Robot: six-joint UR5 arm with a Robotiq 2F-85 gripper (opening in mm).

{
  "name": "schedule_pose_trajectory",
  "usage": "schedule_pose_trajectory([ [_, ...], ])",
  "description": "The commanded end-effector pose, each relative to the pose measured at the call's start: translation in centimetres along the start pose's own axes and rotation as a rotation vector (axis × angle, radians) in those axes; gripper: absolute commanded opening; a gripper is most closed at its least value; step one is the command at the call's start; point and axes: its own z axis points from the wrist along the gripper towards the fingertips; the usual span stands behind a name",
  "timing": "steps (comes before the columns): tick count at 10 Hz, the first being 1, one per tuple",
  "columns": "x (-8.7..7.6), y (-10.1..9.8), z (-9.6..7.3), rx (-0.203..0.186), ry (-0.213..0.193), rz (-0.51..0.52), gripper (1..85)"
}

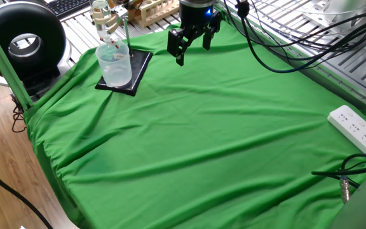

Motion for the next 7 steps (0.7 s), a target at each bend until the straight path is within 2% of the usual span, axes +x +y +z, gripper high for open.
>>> schedule_pose_trajectory([
  [1, 0.0, 0.2, 0.0, 0.000, 0.000, 0.000, 1.3],
  [2, -2.1, 4.6, -0.4, -0.165, -0.071, 0.120, 1.3],
  [7, -2.2, 4.4, -0.2, -0.150, -0.075, 0.121, 1.3],
])
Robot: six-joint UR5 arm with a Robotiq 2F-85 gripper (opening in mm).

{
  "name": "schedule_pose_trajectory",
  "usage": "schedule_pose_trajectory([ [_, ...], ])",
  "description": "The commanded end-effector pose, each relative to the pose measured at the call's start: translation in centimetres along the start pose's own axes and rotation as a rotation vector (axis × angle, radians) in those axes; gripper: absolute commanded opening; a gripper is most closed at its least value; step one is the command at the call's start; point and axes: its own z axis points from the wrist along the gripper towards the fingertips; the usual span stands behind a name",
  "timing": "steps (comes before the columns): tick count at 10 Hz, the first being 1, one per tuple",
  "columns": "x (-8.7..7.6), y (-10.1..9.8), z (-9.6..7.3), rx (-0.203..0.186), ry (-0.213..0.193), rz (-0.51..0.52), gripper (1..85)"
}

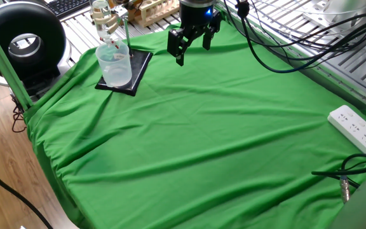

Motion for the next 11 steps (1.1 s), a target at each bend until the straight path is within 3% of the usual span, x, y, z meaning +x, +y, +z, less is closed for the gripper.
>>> schedule_pose_trajectory([
  [1, -0.6, 0.9, 0.0, -0.030, -0.021, 0.021, 1.3],
  [2, -1.5, 0.9, 0.0, -0.028, -0.054, 0.006, 1.3],
  [4, -1.7, 0.6, 0.6, -0.008, -0.060, -0.002, 1.3],
  [11, -9.8, 4.0, 2.7, -0.063, -0.361, -0.033, 1.3],
])
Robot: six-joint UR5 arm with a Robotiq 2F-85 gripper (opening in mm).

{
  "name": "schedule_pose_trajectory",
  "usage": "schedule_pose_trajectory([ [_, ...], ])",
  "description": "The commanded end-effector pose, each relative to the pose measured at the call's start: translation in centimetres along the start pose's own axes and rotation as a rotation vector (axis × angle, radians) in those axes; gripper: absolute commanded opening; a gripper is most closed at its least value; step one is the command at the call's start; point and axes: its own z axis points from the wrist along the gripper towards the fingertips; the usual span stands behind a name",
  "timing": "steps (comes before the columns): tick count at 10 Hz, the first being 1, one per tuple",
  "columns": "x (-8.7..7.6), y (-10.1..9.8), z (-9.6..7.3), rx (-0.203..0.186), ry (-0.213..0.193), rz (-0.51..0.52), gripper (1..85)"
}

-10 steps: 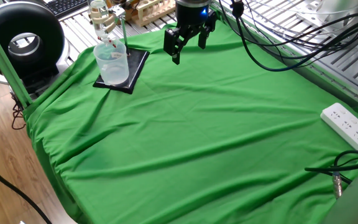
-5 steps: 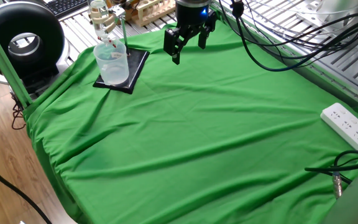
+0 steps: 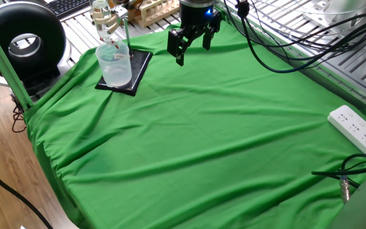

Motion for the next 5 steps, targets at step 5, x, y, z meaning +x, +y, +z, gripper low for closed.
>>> schedule_pose_trajectory([
  [5, -2.6, 1.3, 3.7, 0.045, -0.154, -0.143, 1.3],
])
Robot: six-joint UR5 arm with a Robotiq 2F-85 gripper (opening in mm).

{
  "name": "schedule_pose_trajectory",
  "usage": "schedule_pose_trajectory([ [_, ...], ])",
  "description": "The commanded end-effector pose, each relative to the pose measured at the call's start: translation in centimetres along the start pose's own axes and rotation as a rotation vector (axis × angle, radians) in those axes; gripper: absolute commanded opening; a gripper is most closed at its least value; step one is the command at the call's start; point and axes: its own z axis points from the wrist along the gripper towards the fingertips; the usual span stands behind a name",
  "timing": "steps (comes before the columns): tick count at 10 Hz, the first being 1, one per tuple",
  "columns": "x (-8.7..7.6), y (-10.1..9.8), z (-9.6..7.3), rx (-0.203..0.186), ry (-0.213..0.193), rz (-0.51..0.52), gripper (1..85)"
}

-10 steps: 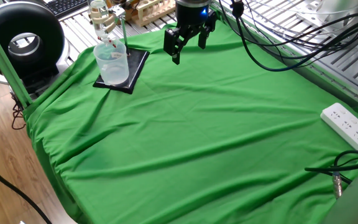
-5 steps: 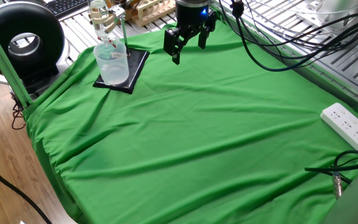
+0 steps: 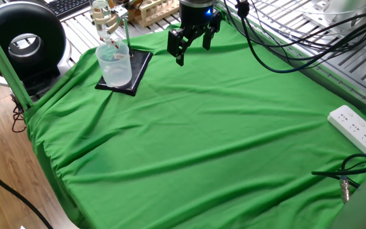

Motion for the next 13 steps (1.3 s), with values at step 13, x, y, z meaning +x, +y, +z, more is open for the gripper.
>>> schedule_pose_trajectory([
  [13, -6.2, 0.0, 2.1, -0.024, -0.284, -0.309, 1.3],
])
